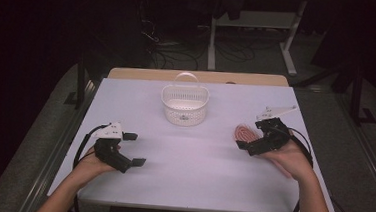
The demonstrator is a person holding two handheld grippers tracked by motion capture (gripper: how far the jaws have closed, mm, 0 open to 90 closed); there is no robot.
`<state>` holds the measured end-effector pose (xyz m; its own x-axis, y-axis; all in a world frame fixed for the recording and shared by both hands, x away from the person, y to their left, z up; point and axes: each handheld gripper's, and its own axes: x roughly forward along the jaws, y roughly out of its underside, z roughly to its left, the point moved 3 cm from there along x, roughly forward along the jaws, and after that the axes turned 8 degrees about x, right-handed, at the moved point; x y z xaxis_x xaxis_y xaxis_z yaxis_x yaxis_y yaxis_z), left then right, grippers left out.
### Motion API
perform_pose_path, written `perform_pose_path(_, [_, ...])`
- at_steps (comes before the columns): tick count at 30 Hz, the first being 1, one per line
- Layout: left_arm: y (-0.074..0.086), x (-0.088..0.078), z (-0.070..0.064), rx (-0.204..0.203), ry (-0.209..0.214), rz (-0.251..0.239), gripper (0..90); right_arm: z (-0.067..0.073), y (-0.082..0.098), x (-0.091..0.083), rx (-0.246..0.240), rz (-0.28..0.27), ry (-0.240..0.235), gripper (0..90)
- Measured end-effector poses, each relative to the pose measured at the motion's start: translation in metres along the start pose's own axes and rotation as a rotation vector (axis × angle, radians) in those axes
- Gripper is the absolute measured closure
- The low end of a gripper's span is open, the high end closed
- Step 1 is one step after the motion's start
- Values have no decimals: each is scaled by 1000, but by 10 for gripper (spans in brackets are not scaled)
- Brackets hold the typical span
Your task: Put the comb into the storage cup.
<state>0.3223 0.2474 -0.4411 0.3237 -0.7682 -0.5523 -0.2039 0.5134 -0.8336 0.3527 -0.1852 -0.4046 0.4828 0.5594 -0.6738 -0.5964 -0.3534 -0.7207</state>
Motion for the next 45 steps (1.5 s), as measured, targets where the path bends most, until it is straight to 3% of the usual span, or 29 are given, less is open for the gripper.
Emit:
perform_pose_path(24, [1, -1, -2, 3, 1, -3, 0, -28, 8, -16, 44, 5, 70, 0])
perform_pose_path(45, [4, -4, -3, -6, -1, -1, 0, -44, 15, -32, 48, 28, 108, 0])
